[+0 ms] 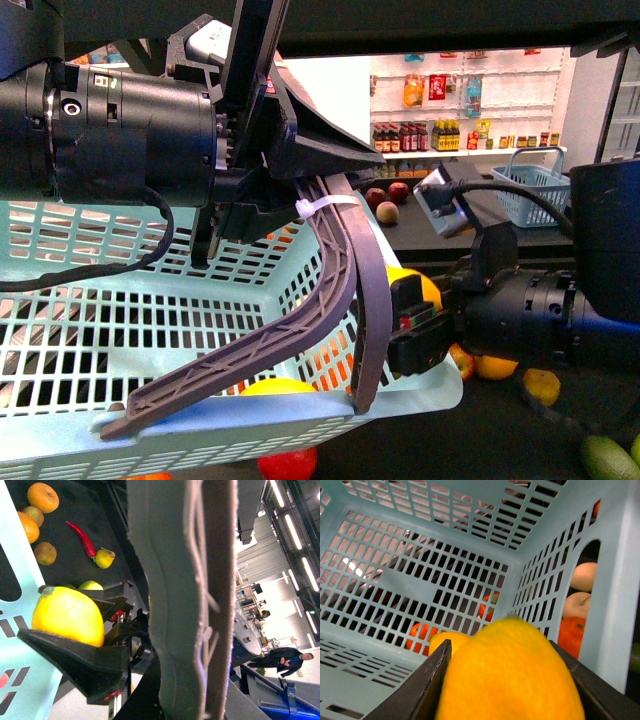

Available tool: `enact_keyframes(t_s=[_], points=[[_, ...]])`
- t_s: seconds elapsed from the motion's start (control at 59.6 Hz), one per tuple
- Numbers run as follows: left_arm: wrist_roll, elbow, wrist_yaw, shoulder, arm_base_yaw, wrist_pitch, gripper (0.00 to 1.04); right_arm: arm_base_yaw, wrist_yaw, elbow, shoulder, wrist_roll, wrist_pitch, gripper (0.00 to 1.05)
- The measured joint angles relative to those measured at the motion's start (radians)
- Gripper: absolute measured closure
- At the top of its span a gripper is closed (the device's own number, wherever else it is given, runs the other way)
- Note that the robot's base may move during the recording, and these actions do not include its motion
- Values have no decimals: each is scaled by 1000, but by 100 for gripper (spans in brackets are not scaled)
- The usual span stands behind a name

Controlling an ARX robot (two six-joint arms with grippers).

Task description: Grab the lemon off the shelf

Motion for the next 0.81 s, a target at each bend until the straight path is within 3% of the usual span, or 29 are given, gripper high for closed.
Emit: enact_keyframes(t_s=[0.185, 0.285, 0.47, 0.604, 0.805], points=[[-2, 0, -2, 0, 0, 0, 96, 0, 39, 23, 16, 30, -5, 13], [-1, 0, -2, 0, 0, 0, 96, -27, 63, 30, -13, 40, -34, 1], [-1, 0, -3, 0, 0, 0, 96, -131, 160, 0, -183, 3, -77, 2], [-1, 0, -3, 0, 0, 0, 96, -218, 172, -109, -416, -50, -109, 2], [-2, 0, 0, 1, 0, 0, 96, -308, 268, -332, -959, -89, -353, 3]])
